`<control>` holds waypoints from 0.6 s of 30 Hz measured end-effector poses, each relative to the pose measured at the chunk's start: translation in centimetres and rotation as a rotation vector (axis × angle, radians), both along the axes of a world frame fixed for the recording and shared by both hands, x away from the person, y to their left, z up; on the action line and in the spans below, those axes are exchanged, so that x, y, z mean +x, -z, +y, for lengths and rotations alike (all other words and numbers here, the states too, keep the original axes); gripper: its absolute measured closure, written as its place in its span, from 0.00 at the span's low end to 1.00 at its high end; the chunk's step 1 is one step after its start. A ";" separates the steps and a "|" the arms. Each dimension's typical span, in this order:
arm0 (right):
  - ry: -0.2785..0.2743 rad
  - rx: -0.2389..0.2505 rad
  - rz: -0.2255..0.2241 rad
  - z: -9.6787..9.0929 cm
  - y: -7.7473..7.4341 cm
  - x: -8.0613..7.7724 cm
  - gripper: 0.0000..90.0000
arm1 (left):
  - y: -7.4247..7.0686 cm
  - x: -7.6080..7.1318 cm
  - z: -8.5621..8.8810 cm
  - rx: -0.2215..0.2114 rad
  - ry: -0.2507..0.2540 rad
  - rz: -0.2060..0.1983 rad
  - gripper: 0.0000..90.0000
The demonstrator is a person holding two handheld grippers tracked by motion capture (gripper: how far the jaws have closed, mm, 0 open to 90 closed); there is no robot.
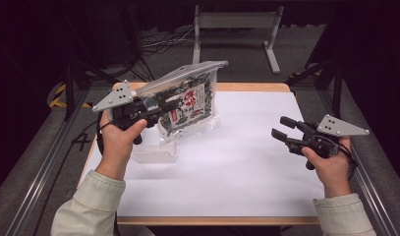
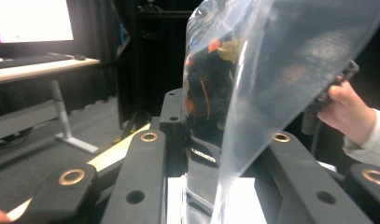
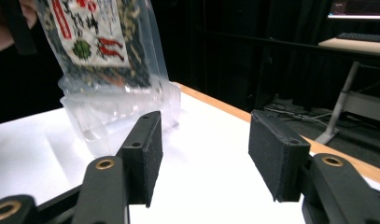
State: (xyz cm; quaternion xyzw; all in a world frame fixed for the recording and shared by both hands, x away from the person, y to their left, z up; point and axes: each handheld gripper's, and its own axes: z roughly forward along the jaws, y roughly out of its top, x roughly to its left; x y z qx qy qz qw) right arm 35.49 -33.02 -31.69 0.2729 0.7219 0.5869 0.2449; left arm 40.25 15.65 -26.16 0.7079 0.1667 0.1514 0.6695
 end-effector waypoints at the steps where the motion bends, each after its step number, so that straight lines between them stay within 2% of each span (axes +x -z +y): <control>1: 0.004 0.000 0.003 -0.1 0.2 0.0 0.49 | -0.1 0.1 0.3 0.000 -0.010 -0.002 0.80; 7: 0.035 -0.001 0.022 -0.8 1.8 -0.2 0.47 | -0.4 0.7 2.0 -0.019 -0.061 -0.002 0.80; 11: 0.056 -0.014 0.040 -1.1 2.7 -0.1 0.46 | -0.2 1.1 2.8 -0.016 -0.098 0.008 0.80; 12: 0.056 -0.014 0.040 -1.1 2.7 -0.1 0.46 | -0.2 1.1 2.8 -0.016 -0.098 0.008 0.80; 13: 0.061 -0.025 0.049 -1.2 3.1 -0.1 0.45 | -0.1 1.3 3.2 -0.009 -0.126 0.016 0.80; 18: 0.064 -0.029 0.055 -1.2 3.4 -0.1 0.45 | 0.0 1.9 4.1 -0.017 -0.174 0.031 0.80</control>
